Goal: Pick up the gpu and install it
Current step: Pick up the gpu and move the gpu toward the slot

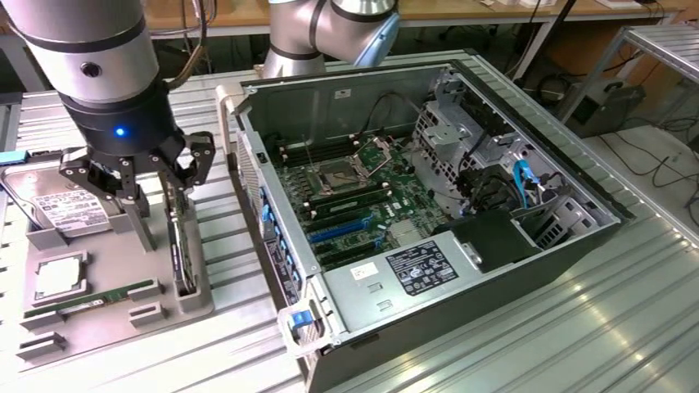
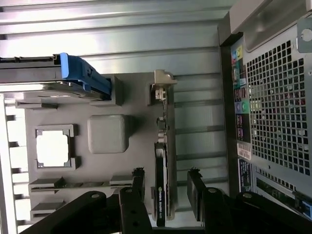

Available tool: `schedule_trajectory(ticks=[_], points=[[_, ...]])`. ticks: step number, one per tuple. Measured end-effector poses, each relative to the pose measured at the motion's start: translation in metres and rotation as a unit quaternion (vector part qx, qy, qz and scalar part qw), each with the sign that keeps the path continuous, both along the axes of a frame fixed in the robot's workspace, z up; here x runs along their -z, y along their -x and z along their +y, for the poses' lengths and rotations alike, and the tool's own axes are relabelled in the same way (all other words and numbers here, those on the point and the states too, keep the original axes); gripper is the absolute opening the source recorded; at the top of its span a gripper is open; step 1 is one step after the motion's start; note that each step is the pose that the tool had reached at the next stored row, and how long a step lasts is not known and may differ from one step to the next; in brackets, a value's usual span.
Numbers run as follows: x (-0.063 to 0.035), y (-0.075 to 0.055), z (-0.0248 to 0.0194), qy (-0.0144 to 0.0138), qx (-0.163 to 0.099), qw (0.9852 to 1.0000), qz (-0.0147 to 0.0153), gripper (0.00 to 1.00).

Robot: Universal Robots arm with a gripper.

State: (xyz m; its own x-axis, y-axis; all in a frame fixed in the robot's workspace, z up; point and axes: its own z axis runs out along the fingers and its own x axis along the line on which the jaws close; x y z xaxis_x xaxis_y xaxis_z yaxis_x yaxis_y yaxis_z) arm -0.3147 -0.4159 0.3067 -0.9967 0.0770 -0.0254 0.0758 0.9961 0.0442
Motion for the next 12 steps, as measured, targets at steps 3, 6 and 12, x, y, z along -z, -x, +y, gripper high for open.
schedule_trajectory(ticks=[3, 6, 12], points=[[0.0281, 0.002, 0.0, 0.0, 0.0, 1.0, 0.0, 0.48], [0.0351, 0.002, 0.0, 0.0, 0.0, 1.0, 0.0, 0.48], [0.0466, 0.002, -0.0001, 0.0, 0.005, 1.0, 0.0, 0.48]])
